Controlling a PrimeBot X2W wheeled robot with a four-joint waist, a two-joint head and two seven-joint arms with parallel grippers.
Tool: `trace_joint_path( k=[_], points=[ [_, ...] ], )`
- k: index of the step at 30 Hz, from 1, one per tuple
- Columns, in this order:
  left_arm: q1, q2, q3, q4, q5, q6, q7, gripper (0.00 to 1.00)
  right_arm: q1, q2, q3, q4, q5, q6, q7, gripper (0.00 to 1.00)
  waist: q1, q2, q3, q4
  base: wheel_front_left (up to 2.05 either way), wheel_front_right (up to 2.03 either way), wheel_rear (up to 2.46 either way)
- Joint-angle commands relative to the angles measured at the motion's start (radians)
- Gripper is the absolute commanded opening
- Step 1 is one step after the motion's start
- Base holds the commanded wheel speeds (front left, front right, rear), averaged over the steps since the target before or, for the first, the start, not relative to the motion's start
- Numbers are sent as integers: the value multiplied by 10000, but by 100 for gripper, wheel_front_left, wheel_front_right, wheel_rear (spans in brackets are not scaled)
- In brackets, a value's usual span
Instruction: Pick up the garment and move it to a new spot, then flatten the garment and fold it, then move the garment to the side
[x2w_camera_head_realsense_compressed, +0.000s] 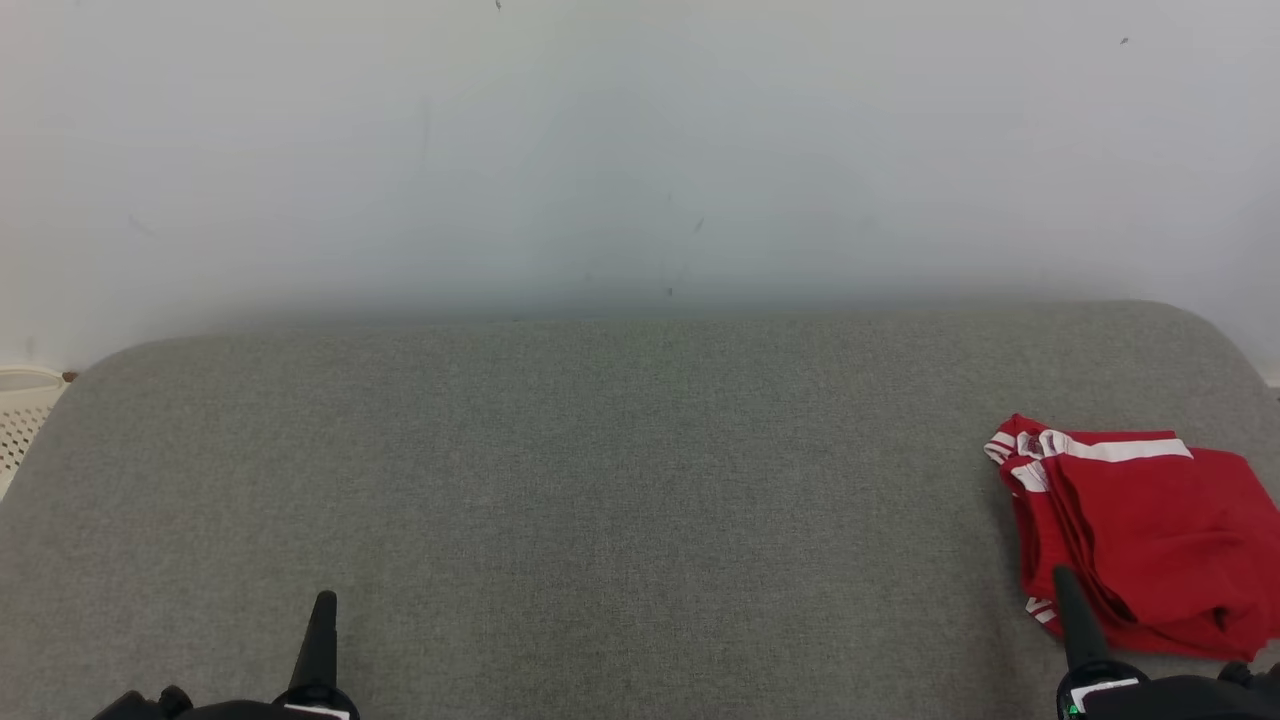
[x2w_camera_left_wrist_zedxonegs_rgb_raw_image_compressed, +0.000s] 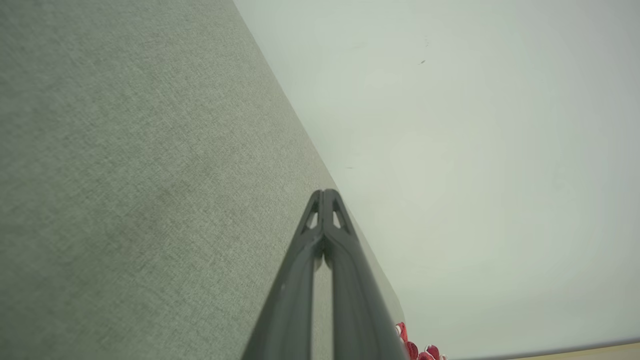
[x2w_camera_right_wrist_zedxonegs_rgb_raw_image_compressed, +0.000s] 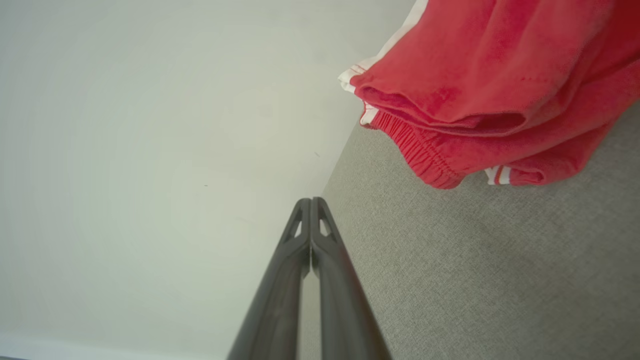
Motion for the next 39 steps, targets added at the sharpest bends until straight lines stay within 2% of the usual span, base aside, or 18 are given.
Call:
trace_joint_path(
  k=[1, 39],
  points=[
    [-253, -2, 40, -38, -281, -33, 78, 0, -221, -23, -55, -104, 271, -12, 51, 0, 0, 0, 19, -3, 0, 0, 0],
    [-1009, -50, 230, 204, -3232, -224, 876, 0, -586, -49, -456, -123, 3259, -18, 421, 0, 0, 0, 470, -65, 0, 0, 0]
  ],
)
